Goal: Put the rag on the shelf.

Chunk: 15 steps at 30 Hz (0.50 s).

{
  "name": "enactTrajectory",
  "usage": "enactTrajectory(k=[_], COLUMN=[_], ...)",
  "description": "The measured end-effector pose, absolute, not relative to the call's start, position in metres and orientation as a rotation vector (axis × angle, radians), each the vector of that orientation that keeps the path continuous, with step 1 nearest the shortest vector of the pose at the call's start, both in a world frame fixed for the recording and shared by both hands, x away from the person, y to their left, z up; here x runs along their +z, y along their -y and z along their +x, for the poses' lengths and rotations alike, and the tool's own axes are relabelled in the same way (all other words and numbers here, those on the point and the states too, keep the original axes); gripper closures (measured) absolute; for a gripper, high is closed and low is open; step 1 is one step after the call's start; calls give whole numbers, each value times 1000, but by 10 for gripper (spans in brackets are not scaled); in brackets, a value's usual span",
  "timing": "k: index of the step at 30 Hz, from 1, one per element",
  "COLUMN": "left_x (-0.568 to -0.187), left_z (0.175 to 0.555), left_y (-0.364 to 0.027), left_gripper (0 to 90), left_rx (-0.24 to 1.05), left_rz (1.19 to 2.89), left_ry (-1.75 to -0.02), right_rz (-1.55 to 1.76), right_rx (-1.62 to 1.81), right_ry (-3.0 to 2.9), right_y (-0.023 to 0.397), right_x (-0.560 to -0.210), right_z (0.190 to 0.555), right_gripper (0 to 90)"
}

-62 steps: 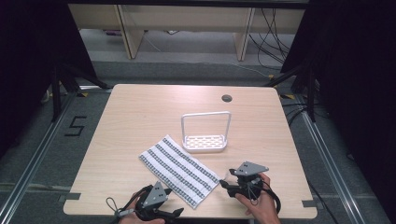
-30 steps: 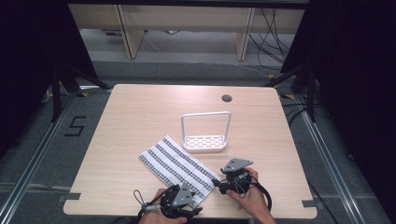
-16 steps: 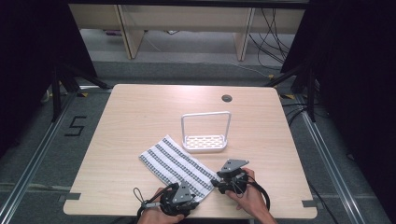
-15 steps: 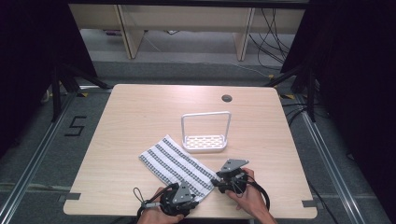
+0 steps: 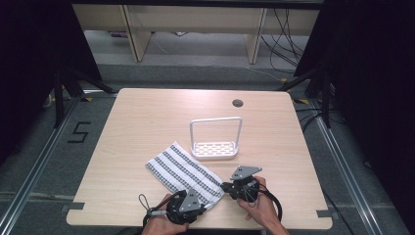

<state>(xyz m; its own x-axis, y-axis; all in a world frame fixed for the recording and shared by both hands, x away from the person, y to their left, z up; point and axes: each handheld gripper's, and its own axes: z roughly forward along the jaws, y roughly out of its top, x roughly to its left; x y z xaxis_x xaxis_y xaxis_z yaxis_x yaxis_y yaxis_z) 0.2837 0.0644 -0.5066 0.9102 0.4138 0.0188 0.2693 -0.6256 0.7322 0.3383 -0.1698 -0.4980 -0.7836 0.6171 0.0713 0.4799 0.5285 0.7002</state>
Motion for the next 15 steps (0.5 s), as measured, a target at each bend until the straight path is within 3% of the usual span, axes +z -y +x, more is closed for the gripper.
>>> enactTrajectory(k=[15], left_x=[-435], left_z=[285], left_y=[-94], left_gripper=[843], left_rx=[240], left_rz=[2146], left_ry=[-487], right_rz=[837], right_rx=[1332], right_ry=[-2487], right_y=[164], right_x=[-430], right_z=[338], right_gripper=[860])
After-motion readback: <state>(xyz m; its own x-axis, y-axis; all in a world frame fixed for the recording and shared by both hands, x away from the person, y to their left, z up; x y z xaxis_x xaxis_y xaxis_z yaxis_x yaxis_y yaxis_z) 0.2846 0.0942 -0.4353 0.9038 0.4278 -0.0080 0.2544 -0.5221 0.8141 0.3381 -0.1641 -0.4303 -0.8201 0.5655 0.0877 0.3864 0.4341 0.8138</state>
